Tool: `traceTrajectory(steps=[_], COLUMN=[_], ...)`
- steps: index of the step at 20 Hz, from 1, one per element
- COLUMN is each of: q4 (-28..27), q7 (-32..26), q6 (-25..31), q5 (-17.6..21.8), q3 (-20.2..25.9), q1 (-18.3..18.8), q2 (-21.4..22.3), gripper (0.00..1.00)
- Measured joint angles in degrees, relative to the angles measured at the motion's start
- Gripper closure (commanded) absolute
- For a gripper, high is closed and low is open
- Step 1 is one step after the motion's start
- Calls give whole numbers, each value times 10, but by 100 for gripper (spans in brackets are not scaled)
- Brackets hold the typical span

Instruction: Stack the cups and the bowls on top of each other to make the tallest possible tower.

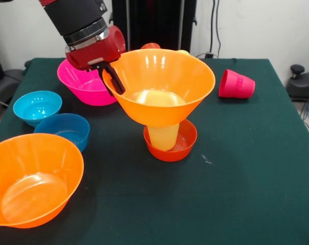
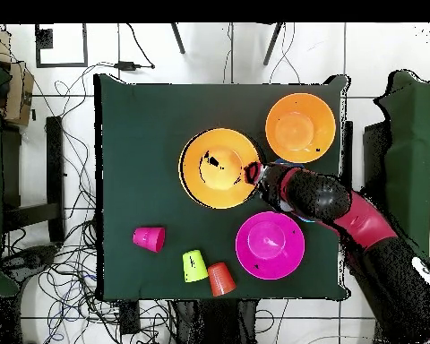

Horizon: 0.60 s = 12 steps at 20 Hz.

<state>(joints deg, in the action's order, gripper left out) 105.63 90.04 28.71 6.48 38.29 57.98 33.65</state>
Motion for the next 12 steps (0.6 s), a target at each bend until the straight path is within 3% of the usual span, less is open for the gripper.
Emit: traceTrajectory(steps=[12], q4=[0], q7=[0], q6=[80], q5=[0], q3=[-34], q1=[-25], q2=[0], gripper=[100])
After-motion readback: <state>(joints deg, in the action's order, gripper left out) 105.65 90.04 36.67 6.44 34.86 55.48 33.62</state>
